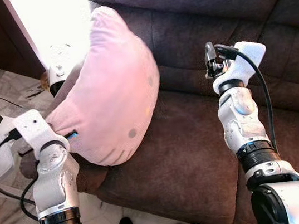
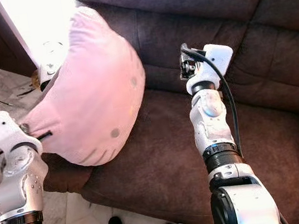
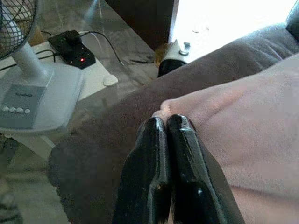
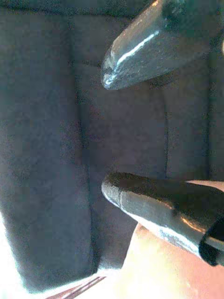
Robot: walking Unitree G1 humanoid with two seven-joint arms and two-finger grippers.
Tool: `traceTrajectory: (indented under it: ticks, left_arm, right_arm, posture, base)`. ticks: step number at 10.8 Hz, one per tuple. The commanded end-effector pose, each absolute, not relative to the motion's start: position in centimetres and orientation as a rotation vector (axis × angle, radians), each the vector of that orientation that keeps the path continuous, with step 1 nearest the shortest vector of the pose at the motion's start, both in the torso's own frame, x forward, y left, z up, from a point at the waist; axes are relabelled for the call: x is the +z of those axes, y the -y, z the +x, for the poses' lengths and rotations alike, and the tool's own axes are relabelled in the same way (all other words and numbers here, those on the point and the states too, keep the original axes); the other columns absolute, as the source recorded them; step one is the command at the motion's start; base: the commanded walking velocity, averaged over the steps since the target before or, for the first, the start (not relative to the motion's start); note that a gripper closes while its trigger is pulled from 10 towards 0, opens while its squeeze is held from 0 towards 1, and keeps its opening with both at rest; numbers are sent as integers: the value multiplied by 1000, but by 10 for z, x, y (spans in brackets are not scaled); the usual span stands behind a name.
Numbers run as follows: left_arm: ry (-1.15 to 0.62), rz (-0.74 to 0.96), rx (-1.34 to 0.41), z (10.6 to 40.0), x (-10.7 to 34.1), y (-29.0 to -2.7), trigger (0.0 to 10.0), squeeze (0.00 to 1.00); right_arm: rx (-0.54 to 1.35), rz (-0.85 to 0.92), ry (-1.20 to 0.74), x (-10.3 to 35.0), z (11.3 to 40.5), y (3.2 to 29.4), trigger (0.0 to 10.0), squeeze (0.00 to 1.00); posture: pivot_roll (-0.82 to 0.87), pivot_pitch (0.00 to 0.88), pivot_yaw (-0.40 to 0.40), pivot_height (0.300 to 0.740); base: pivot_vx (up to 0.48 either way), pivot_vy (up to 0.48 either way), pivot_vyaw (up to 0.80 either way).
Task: Move the pillow to the sofa from floor
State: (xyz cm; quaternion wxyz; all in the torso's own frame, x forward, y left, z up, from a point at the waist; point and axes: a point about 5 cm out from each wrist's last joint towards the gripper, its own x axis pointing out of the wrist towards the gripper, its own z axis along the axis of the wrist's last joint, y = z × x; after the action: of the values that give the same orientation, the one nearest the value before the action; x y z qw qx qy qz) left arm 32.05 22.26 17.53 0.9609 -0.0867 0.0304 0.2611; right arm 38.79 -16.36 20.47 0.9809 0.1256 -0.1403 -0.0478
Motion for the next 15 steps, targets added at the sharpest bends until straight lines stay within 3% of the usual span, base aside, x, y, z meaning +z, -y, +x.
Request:
traceTrajectory:
  ticks: [1,3,7,11,12,15]
  left_arm:
    - [-169,-170,501,323,156,-219,10000,0]
    - [-152,-106,414,337,156,-218,10000,0]
    - [53,125,346,369,210,-233,10000,0]
    - [67,169,251,372,194,-220,10000,0]
    - [67,170,248,371,192,-220,10000,1000]
    - [79,180,259,361,184,-227,10000,1000]
  right_arm:
    - [-122,281,278,203,386,168,10000,0]
    - [-118,280,278,202,385,166,10000,0]
    - [-91,281,269,198,381,157,10000,0]
    - [-75,288,255,194,378,151,10000,0]
    - [-72,288,253,193,378,151,10000,0]
    - [-39,249,251,191,377,144,10000,0]
  posture:
    - [238,239,-81,740]
    - [232,236,-79,740]
    - [236,237,-77,740]
    - [227,228,-69,740]
    - [227,226,-68,740]
    - [226,205,-64,740]
  base:
    - [0,0,0]
    - [0,0,0]
    - [0,0,0]
    - [0,0,0]
    - [0,0,0]
    - [0,0,0]
